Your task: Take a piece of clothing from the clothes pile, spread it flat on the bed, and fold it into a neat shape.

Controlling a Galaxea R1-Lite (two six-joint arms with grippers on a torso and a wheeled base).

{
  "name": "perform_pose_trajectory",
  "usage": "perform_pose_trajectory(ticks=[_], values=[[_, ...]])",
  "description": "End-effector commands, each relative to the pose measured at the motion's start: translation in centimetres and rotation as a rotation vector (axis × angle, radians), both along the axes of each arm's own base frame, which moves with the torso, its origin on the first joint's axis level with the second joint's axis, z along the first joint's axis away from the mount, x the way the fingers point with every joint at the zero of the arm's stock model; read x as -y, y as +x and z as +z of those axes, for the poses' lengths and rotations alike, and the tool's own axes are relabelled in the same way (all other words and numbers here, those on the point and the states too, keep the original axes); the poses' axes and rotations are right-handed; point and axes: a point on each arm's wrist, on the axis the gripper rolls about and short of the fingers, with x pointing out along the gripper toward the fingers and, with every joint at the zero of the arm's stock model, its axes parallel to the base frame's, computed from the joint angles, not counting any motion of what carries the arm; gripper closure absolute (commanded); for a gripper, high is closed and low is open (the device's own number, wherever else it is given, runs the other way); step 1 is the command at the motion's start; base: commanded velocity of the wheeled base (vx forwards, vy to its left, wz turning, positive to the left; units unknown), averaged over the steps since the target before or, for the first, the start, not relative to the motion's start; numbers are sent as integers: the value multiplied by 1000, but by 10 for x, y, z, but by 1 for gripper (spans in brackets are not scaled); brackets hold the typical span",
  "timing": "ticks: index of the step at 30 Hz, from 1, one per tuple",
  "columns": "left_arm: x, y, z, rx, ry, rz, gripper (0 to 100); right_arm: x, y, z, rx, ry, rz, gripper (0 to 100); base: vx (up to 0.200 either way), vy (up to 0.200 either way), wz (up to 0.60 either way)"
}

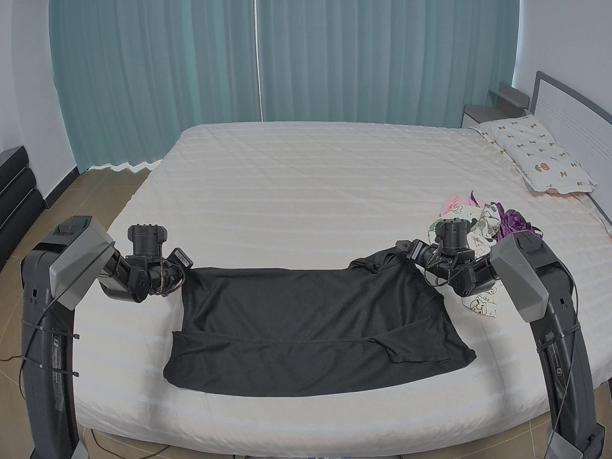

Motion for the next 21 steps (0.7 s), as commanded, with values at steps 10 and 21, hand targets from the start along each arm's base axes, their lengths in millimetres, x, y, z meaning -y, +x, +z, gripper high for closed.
perform_pose_trajectory(ticks=[10, 21], values=[[0, 0, -1, -3, 0, 0, 100, 2, 2, -9, -1, 18, 21, 100, 0, 0, 0], [-1, 0, 0, 0, -1, 3, 100, 5, -8, 11, 2, 18, 8, 100, 0, 0, 0]])
